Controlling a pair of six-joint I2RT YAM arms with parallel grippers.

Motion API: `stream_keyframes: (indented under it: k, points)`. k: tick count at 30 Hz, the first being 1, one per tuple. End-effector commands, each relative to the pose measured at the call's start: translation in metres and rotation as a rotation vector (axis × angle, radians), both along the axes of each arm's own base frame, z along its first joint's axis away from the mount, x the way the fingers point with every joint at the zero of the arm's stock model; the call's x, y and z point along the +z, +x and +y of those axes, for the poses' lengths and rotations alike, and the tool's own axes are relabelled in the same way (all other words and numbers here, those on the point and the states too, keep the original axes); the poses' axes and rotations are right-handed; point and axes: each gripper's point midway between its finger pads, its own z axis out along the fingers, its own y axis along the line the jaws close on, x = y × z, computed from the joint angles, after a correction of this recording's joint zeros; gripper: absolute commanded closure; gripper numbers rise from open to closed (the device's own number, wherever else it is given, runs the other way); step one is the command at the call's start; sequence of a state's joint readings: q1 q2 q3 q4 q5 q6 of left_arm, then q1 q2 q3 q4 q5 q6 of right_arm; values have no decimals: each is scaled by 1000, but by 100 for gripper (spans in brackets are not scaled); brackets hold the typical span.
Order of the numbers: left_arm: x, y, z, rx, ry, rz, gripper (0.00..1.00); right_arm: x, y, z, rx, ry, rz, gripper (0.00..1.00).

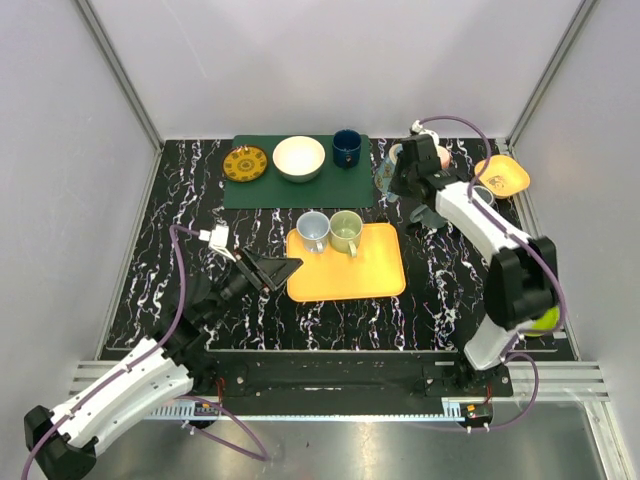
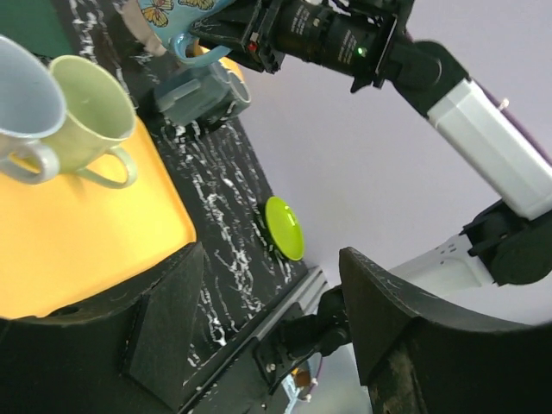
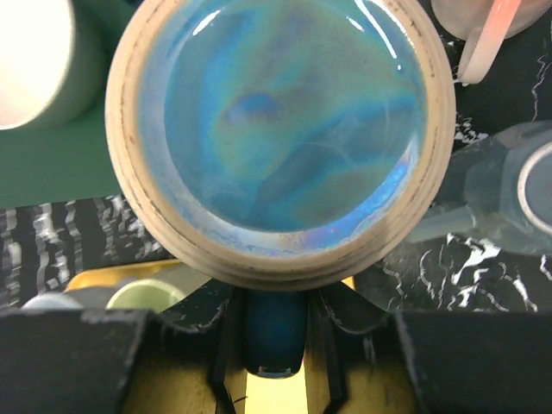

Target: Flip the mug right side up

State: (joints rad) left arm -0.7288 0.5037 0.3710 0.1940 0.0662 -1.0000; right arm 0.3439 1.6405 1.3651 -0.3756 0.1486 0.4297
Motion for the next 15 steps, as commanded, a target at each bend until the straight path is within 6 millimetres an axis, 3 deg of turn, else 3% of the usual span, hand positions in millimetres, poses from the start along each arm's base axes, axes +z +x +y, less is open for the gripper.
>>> stream_keyframes:
  k: [1, 2, 3, 4, 5, 6, 8, 9, 10, 12, 14, 15]
  points:
    - [-13, 5, 14, 70, 97, 0, 33, 55, 63, -5, -71, -70, -190, 100]
    - [-13, 7, 19, 97, 106, -2, 33, 51, 69, -8, -81, -93, -184, 100]
    - [-16, 8, 21, 105, 123, -3, 33, 33, 76, -8, -84, -120, -141, 100]
    - [-21, 9, 24, 121, 140, 9, 33, 41, 84, -5, -81, -123, -158, 100]
    - [-19, 10, 26, 129, 138, 1, 33, 37, 89, -7, -87, -140, -150, 100]
    - [-24, 10, 27, 134, 157, 11, 33, 17, 95, -7, -84, -161, -107, 100]
    - [-29, 11, 30, 150, 174, 18, 33, 16, 105, -8, -88, -178, -99, 100]
    - [-33, 11, 32, 155, 190, 25, 33, -4, 112, -12, -97, -201, -61, 100]
    - [-36, 12, 34, 168, 201, 30, 33, -1, 118, -13, -105, -202, -68, 100]
    - [-40, 14, 36, 179, 227, 38, 33, -26, 125, -23, -121, -234, -16, 100]
    - [-44, 15, 38, 190, 242, 43, 33, -28, 132, -29, -136, -242, -12, 100]
    - [-47, 15, 39, 192, 252, 46, 33, -41, 135, -32, -143, -248, 8, 100]
